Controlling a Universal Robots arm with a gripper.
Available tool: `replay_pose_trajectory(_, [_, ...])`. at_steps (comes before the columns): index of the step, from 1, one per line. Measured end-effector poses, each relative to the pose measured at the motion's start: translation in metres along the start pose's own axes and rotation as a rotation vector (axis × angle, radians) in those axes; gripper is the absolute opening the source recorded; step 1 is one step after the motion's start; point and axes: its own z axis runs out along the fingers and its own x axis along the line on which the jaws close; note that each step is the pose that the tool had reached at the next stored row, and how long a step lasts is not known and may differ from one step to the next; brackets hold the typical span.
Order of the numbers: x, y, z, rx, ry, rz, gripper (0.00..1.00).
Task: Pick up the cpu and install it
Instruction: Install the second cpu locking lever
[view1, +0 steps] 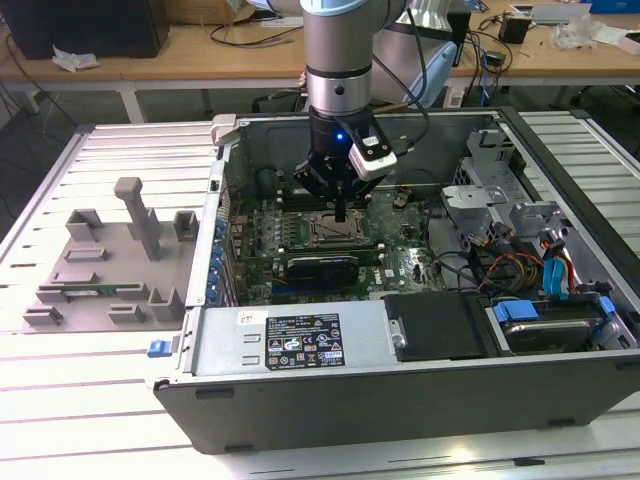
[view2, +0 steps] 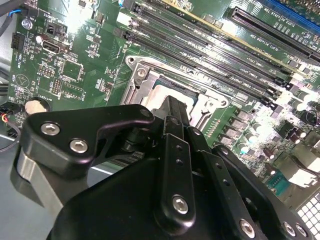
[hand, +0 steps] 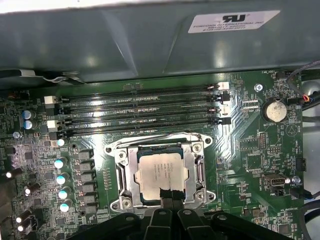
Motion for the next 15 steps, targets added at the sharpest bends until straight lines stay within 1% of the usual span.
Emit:
replay_pose_trajectory(2, [-0.0003,-0.0002,-0.0045,-0.0002,-0.0001,0.0,0.11])
replay_pose_trajectory(4, [-0.0007,-0.0008,-0.0129,-0.0002,-0.0001,0.0,0.11])
replay_pose_trajectory(6, [-0.001,-0.0012,-0.0193,-0.0002,-0.0001,0.0,0.11])
replay_pose_trajectory(8, [-0.0011,-0.0013,-0.0209,-0.0004,-0.0002,0.0,0.11])
replay_pose_trajectory(15, [-0.0012,-0.0019,-0.0211,-0.0001,0.0,0.0,0.11])
